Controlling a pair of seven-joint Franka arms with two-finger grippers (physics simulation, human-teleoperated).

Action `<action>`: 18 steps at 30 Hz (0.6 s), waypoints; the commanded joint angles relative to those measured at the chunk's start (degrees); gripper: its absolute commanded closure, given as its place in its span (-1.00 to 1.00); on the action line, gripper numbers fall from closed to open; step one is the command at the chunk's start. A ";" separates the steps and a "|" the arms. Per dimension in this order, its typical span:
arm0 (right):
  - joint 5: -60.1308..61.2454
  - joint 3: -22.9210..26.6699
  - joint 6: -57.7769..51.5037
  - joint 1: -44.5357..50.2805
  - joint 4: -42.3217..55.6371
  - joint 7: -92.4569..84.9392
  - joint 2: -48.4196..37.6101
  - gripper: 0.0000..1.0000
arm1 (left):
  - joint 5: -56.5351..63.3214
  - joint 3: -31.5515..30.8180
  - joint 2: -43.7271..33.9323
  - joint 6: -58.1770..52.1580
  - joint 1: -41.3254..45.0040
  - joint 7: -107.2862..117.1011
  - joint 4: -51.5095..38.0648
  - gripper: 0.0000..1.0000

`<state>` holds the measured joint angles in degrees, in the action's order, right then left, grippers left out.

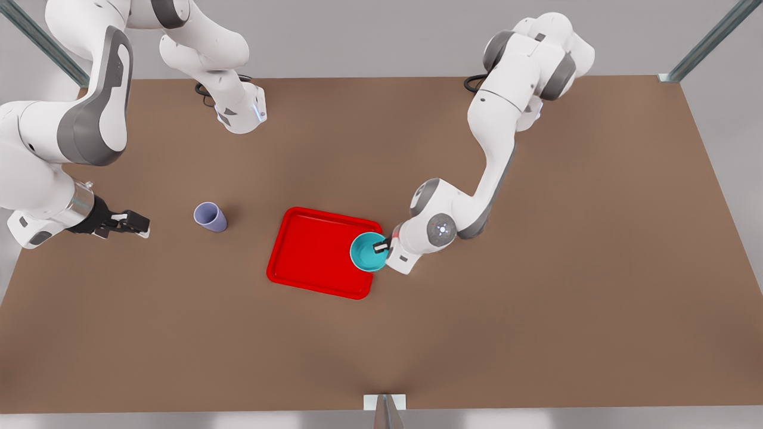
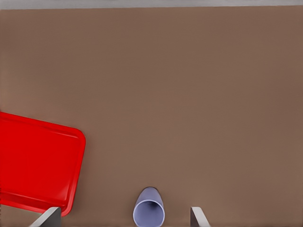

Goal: Place the bowl on the tray with the left arm and the cup on the tray with the right arm

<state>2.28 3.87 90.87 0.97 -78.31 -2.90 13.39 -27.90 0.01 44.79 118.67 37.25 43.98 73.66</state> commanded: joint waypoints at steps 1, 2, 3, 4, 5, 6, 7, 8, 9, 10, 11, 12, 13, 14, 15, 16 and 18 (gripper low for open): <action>0.00 0.00 0.01 0.00 0.00 0.00 0.06 -1.00 | -5.23 -0.10 0.03 0.25 0.10 0.14 -0.01 0.57; 0.00 0.00 0.01 0.00 0.00 0.00 0.06 -1.00 | -5.23 -0.98 0.38 1.39 0.63 0.76 -0.01 0.57; 0.00 0.00 0.01 0.00 0.09 0.00 0.06 -1.00 | -5.23 -1.68 0.56 2.62 1.07 1.81 -0.01 0.57; 0.79 -0.09 0.01 0.08 0.09 0.09 -0.03 -1.00 | -5.23 -1.77 1.00 3.67 1.95 2.43 -0.01 0.57; 0.70 -0.09 0.45 -0.09 0.00 -0.35 -0.03 -1.00 | -5.23 -1.77 1.70 5.43 2.65 2.96 -0.01 0.57; 0.18 -0.09 1.77 0.26 -0.53 -0.61 -0.03 -1.00 | -5.23 -2.30 2.49 6.49 2.74 3.04 -0.44 0.57; 0.18 -0.09 1.41 0.09 -0.96 -0.61 -0.03 -1.00 | -5.14 -2.39 3.81 6.66 3.00 3.04 -1.41 0.57; -0.17 -0.09 2.29 0.61 -1.58 -0.61 0.06 -1.00 | -5.14 -2.39 5.04 8.68 3.53 3.04 -1.42 0.57; -0.18 -0.09 2.73 0.44 -1.49 -0.61 0.50 -1.00 | -5.05 -2.39 5.65 8.95 3.80 2.87 -1.42 0.57; -0.09 -0.09 3.00 0.52 -1.40 -0.61 0.68 -1.00 | -5.05 -2.39 6.09 10.18 3.80 2.96 -1.42 0.57; -0.09 -0.09 3.00 0.61 -1.40 -0.61 0.68 -1.00 | -4.97 -2.39 6.45 10.27 3.80 2.78 -1.42 0.57; -0.09 -0.09 3.00 0.52 -1.58 -0.61 0.76 -1.00 | -4.97 -2.39 6.53 10.62 3.80 2.34 -1.42 0.57; -0.09 -0.09 2.91 0.52 -1.67 -0.61 0.76 -1.00 | -4.88 -2.39 7.06 10.62 3.80 1.12 -1.42 -0.04; -0.09 -0.09 2.91 0.70 -1.58 -0.61 0.59 -1.00 | -5.05 -2.30 6.98 10.62 3.71 0.32 -1.42 -1.00; -0.09 -0.17 2.91 0.70 -1.67 -0.61 0.59 -1.00 | -4.97 -2.30 6.89 10.53 3.71 0.32 -1.33 -1.00; -0.09 -0.17 2.91 0.70 -1.58 -0.53 0.59 -1.00 | -4.88 -2.30 6.80 10.53 3.71 0.41 -1.42 -1.00; -0.09 -0.35 3.00 0.70 -1.58 -0.53 0.68 -1.00 | -4.44 -1.86 6.36 9.92 3.71 0.58 -1.42 -1.00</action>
<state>2.20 3.51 94.12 1.80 -79.94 -3.43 14.07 -32.51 -1.64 51.03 128.38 40.95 44.60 72.25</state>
